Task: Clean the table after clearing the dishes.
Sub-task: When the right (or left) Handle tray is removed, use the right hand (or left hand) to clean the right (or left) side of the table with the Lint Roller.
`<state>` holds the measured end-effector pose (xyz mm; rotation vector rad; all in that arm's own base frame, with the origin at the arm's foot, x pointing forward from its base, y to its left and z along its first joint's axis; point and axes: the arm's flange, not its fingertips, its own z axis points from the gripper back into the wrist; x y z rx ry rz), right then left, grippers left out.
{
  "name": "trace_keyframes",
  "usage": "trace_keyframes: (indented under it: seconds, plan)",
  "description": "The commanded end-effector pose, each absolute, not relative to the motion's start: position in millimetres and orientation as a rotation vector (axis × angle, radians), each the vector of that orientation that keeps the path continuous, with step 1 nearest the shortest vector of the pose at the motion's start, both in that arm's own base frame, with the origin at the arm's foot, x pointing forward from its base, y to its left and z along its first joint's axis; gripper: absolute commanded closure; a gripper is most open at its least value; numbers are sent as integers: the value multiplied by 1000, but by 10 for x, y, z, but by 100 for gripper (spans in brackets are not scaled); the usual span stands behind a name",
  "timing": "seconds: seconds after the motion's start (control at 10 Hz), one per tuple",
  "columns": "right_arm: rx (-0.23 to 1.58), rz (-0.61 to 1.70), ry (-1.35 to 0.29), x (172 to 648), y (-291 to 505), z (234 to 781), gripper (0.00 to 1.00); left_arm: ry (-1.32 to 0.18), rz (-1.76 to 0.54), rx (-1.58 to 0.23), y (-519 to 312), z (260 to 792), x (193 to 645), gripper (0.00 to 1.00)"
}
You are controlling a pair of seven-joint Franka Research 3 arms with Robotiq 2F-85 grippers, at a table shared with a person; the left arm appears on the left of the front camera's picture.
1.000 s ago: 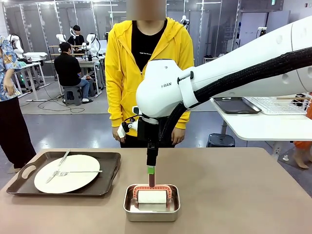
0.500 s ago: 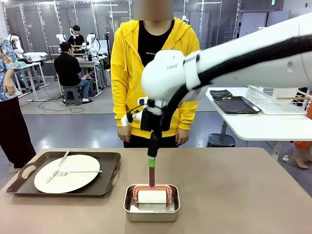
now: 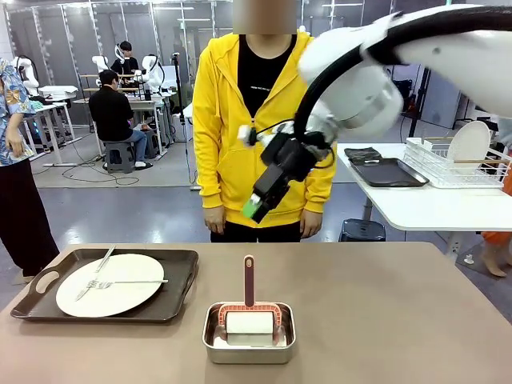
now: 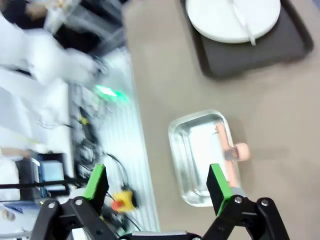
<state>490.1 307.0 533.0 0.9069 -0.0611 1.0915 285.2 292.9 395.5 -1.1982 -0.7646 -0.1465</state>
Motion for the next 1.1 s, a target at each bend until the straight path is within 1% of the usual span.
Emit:
trace_keyframes:
  seconds: [0.0, 0.1, 0.2, 0.5, 0.6, 0.8, 1.0]
  plan:
    - [1136, 910, -124, 4664, 2215, 5083, 0, -776, -154, -1200, 2942, 3968, 2822, 0]
    - [1207, 837, -139, 4656, 1890, 5005, 0, -776, -154, -1200, 2942, 3968, 2822, 0]
    - [1265, 717, -174, 4625, 1401, 4855, 0, -776, -154, -1200, 2942, 3968, 2822, 0]
    - [1394, 511, -212, 4413, 358, 4562, 0, -776, -154, -1200, 2942, 3968, 2822, 0]
    - [1405, 448, -196, 4307, 10, 4525, 0, -776, -154, -1200, 2942, 3968, 2822, 0]
    - [1370, 352, -201, 4196, -600, 4475, 0, -776, -154, -1200, 2942, 3968, 2822, 0]
    - [1426, 296, -211, 4107, -1231, 4279, 0, -776, -154, -1200, 2942, 3968, 2822, 0]
